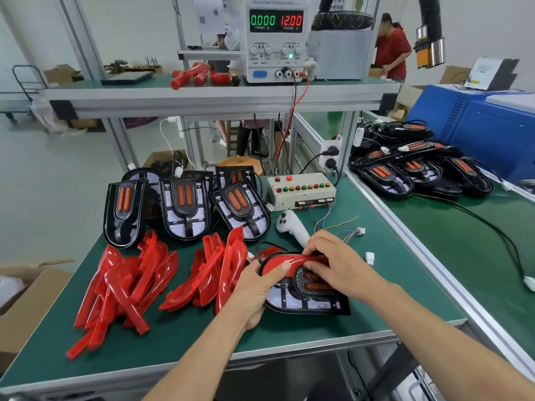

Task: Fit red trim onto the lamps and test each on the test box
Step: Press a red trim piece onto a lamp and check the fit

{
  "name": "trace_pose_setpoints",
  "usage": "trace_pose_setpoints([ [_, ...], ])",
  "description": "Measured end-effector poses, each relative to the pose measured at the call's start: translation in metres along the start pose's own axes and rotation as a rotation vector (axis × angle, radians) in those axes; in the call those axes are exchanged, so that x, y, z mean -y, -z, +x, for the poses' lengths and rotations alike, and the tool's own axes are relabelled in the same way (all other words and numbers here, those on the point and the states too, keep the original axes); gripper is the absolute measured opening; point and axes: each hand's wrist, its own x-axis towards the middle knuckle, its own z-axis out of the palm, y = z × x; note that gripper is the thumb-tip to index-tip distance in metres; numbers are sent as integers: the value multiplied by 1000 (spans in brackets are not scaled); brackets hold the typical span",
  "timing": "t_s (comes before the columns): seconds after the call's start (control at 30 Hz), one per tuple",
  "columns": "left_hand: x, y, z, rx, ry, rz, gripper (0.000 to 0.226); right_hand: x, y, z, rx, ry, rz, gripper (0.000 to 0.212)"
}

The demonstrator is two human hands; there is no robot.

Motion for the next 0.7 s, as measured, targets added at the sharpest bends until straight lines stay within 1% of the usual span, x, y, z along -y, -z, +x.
trace_pose_setpoints([
  [0.1,-1,-2,-1,-4,2,1,43,-4,-1,0,-18,-16,34,14],
  [0.2,-2,-1,-4,-8,20,-27,40,-7,-2,-5,-27,-104,108,25],
  [0.27,-2,1,-5,-7,35,-44,41,-11,-1,-13,-89,-217,169,32],
  [0.33,-3,1,-5,-8,50,-56,40,-14,1,-22,-206,-400,241,28],
  [0.37,-3,1,-5,-8,57,-57,39,-15,0,-26,-232,-491,264,25],
  [0.4,-3,0,-4,-7,62,-58,39,-16,-1,-29,-218,-560,300,24],
  [0.5,-2,0,-4,-3,60,-63,47,-12,-8,-35,-107,-669,547,45],
  [0.57,-2,0,-4,7,43,-65,50,-7,-12,-35,-114,-701,653,44],
  [0.7,0,0,-4,17,25,-79,51,-5,-21,-28,-183,-733,726,40],
])
